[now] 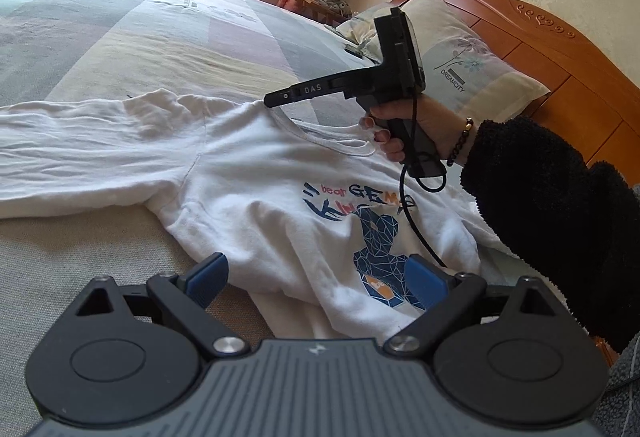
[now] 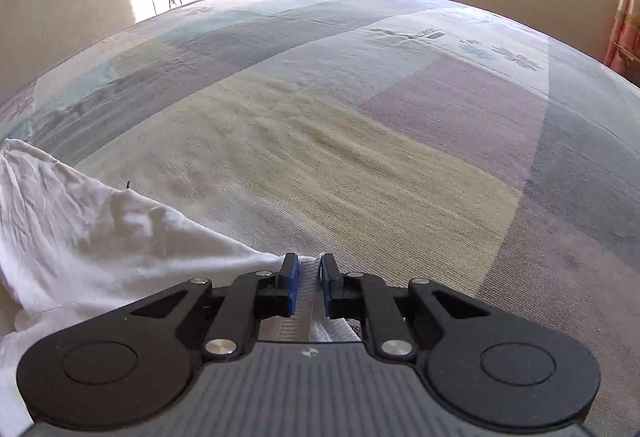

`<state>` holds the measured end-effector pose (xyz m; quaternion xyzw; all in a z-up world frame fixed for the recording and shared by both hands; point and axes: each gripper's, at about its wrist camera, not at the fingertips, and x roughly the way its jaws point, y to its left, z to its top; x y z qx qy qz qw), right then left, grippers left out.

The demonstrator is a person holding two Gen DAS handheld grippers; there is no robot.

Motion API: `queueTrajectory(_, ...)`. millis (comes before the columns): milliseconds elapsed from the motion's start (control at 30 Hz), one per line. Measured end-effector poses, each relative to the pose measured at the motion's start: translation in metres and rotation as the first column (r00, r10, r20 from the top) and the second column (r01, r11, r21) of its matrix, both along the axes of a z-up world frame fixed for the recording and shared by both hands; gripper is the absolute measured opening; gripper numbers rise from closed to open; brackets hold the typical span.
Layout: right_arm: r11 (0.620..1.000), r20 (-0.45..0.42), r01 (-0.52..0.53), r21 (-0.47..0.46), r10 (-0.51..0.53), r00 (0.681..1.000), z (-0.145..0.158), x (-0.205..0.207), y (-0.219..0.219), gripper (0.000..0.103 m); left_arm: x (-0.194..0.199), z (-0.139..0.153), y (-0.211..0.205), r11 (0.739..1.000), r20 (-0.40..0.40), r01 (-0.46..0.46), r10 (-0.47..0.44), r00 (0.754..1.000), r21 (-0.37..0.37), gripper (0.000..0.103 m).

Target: Fold clothes

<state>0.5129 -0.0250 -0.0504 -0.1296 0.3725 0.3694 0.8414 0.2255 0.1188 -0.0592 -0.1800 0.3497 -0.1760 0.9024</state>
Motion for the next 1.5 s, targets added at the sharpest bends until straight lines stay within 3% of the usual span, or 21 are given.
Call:
queueTrajectory(100,1.000,0.002,0.007,-0.011,-0.007,1.000,0.022,-0.018,-0.022,0.039,-0.001,0.003,-0.002,1.000,-0.001,0.007,-0.007,1.000,0.010,0.095)
queueTrajectory(167,0.999,-0.007,0.039,-0.019,-0.040,0.999,0.039,-0.035,-0.048,0.058,-0.003,0.006,-0.005,1.000,-0.004,0.016,-0.015,1.000,0.017,0.095)
queueTrajectory(367,0.993,-0.126,0.112,0.023,-0.108,0.986,0.064,-0.121,-0.126,0.067,-0.009,0.009,-0.025,0.998,-0.041,0.050,-0.048,0.998,0.039,0.095)
queueTrajectory(567,0.992,-0.233,0.113,0.047,-0.099,0.967,0.035,-0.241,-0.144,0.073,-0.024,0.013,-0.058,0.987,-0.082,0.105,-0.096,0.992,0.122,0.095)
queueTrajectory(800,0.974,-0.193,0.221,0.042,-0.209,0.959,0.015,-0.338,-0.143,0.085,-0.055,0.004,-0.089,0.956,-0.136,0.189,-0.161,0.978,0.223,0.095)
queueTrajectory(867,0.955,-0.196,0.284,0.089,-0.263,0.945,0.015,-0.357,-0.154,0.099,-0.065,0.001,-0.096,0.947,-0.148,0.210,-0.178,0.973,0.242,0.095)
queueTrajectory(900,0.944,-0.197,0.311,0.107,-0.286,0.938,0.015,-0.366,-0.158,0.101,-0.067,0.002,-0.101,0.941,-0.142,0.219,-0.187,0.972,0.256,0.095)
queueTrajectory(1000,0.922,-0.190,0.368,0.122,-0.342,0.920,0.010,-0.388,-0.168,0.103,-0.071,0.007,-0.117,0.918,-0.113,0.238,-0.213,0.970,0.317,0.095)
queueTrajectory(1167,0.896,-0.166,0.440,0.061,-0.426,0.889,-0.007,-0.407,-0.176,0.103,-0.078,0.015,-0.145,0.870,-0.069,0.264,-0.259,0.963,0.416,0.095)
queueTrajectory(1267,0.888,-0.096,0.458,-0.035,-0.460,0.883,-0.017,-0.415,-0.175,0.103,-0.081,0.020,-0.162,0.837,-0.045,0.274,-0.288,0.957,0.474,0.095)
queueTrajectory(1400,0.885,-0.048,0.457,-0.091,-0.462,0.885,-0.023,-0.419,-0.171,0.103,-0.087,0.026,-0.184,0.787,-0.015,0.283,-0.329,0.944,0.548,0.095)
queueTrajectory(1500,0.878,-0.042,0.472,-0.078,-0.476,0.879,-0.025,-0.421,-0.174,0.103,-0.081,0.025,-0.210,0.730,-0.008,0.303,-0.377,0.926,0.612,0.095)
